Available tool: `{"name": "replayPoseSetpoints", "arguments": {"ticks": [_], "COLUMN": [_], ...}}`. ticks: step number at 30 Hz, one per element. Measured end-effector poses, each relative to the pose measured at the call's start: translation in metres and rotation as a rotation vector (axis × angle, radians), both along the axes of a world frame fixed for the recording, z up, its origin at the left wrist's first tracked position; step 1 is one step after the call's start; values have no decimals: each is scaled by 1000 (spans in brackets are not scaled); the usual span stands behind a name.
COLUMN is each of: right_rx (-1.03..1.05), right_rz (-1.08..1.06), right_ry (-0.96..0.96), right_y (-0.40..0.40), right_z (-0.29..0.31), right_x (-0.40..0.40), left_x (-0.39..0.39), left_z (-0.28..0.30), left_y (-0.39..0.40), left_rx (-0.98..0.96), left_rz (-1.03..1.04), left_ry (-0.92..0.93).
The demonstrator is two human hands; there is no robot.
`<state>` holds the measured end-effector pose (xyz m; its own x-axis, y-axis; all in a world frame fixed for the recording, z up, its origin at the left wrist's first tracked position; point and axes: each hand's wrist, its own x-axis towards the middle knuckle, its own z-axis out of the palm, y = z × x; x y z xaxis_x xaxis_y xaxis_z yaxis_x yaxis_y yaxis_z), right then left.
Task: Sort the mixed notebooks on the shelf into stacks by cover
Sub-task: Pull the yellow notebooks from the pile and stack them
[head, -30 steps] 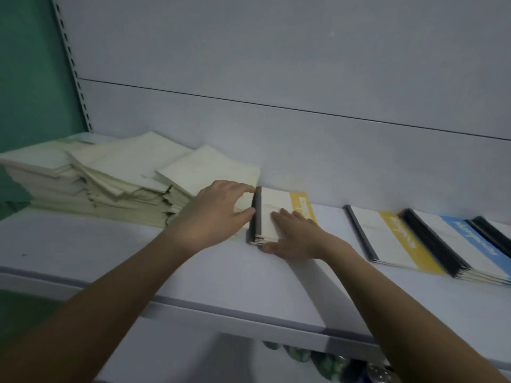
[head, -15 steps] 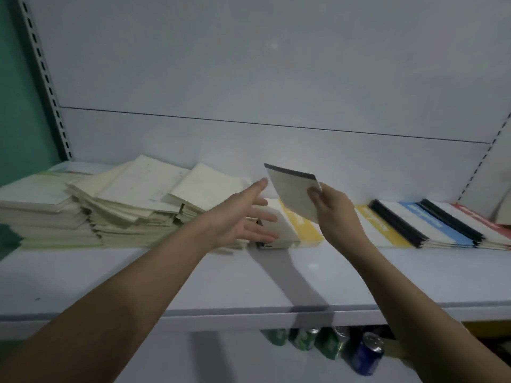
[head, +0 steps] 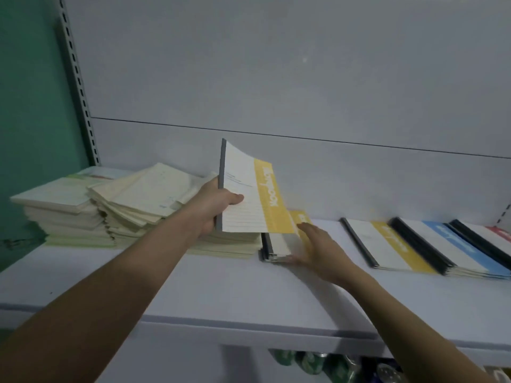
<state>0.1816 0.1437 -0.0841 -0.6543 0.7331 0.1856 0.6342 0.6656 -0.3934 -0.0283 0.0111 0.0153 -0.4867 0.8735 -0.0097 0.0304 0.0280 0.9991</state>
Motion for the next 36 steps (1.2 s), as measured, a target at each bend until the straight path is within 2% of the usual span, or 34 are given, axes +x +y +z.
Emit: {"name": "replayPoseSetpoints", "arguments": {"ticks": [3, 7, 9, 10, 12, 14, 15, 17, 19, 21, 23, 25, 27, 29, 31, 33, 36], "right_rx": [86, 298, 239, 153, -52, -140, -123, -54, -20, 5, -117, -313, -414, -318, -229, -165, 23], "right_rz": [128, 114, 139, 137, 49, -76, -109, -67, 77, 290, 447, 529, 454, 206, 48, 62, 123], "right_ry": [-225, -229, -186, -85, 297, 660, 772, 846, 738, 508, 327, 329, 492, 687, 707, 540, 108], "right_y": [3, -2, 1, 4, 7, 4, 0, -15, -31, -43, -49, -48, -40, -26, -13, -8, -10], "right_z": [-12, -13, -12, -10, 1, 15, 23, 35, 42, 38, 34, 34, 34, 27, 14, -2, -18], "right_x": [-11, -1, 9, 13, 18, 19, 18, 12, 3, -7, -14, -14, -11, -8, -6, -3, -6], "left_x": [-3, -6, -7, -6, -1, 6, 11, 20, 30, 39, 39, 33, 23, 15, 10, 7, 4], "left_z": [0, -7, -12, -14, -17, -20, -21, -20, -19, -18, -21, -26, -29, -29, -25, -23, -23], "left_y": [4, 5, 7, 8, 9, 10, 10, 15, 21, 24, 24, 20, 12, 5, -1, -6, -10], "left_rx": [3, -7, -10, 0, 18, 19, 19, 41, 73, 92, 95, 67, 45, 59, 87, 114, 136], "left_rz": [18, 96, 115, 119, 112, 94, 82, 68, 70, 83, 87, 86, 98, 122, 150, 167, 185], "left_ry": [104, 93, 104, 106, 79, 56, 53, 34, -26, -128, -157, -97, -51, -52, -40, -18, -2]}}
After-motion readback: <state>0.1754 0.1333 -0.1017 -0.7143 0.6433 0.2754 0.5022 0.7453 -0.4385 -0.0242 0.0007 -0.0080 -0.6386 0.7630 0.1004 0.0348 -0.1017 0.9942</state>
